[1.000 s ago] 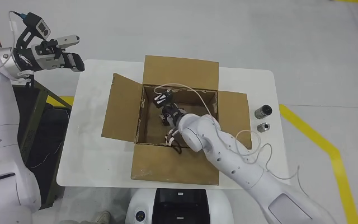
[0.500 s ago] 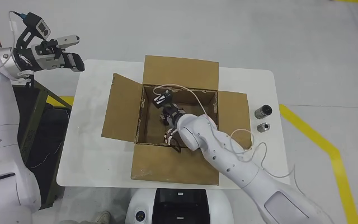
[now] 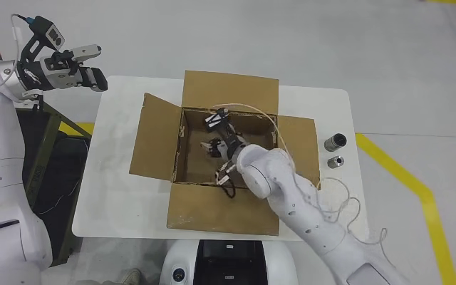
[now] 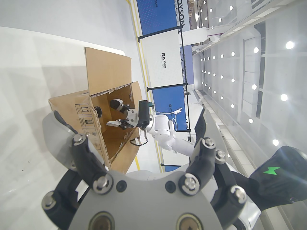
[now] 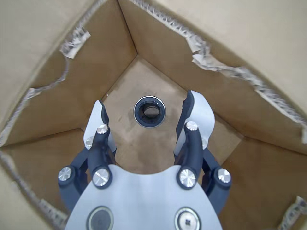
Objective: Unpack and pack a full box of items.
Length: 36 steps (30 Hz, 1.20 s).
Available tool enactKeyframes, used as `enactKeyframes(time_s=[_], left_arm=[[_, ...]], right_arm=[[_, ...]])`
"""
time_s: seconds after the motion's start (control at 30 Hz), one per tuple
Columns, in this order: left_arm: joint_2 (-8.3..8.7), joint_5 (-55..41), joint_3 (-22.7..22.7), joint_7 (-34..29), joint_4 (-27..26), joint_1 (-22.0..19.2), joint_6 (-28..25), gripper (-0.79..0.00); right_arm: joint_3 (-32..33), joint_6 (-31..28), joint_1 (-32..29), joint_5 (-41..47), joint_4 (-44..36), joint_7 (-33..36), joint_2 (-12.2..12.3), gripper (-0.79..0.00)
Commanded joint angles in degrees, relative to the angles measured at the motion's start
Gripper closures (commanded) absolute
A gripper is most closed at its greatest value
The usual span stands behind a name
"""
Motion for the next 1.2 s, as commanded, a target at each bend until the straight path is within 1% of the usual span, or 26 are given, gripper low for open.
enactKeyframes(time_s=[0.0, 0.1, 0.23, 0.43, 0.67, 0.93, 1.17], left_arm=[[0.0, 0.0, 0.0, 0.0, 0.0, 0.0, 0.0, -0.785], [0.0, 0.0, 0.0, 0.0, 0.0, 0.0, 0.0, -0.785], [0.0, 0.0, 0.0, 0.0, 0.0, 0.0, 0.0, -0.785], [0.0, 0.0, 0.0, 0.0, 0.0, 0.0, 0.0, -0.785], [0.0, 0.0, 0.0, 0.0, 0.0, 0.0, 0.0, -0.785], [0.0, 0.0, 0.0, 0.0, 0.0, 0.0, 0.0, -0.785], [0.0, 0.0, 0.0, 0.0, 0.0, 0.0, 0.0, -0.785]], right_arm=[[2.19, -0.72, -2.13, -0.25, -4.27, 0.64, 0.61, -0.631], [5.58, -2.11, -5.54, -0.6, -10.35, 1.3, 1.53, -0.65], [11.33, -4.19, -10.78, -0.36, -17.63, 1.41, 2.81, -0.656], [19.78, -6.32, -17.93, 0.51, -24.51, -0.2, 4.27, -0.677], [29.1, -7.65, -24.45, 1.71, -27.64, -3.54, 5.45, -0.748], [38.6, -6.46, -31.79, 1.11, -30.19, -5.89, 6.42, -0.779], [45.03, -5.19, -35.7, 1.96, -30.43, -6.64, 6.92, -0.785]])
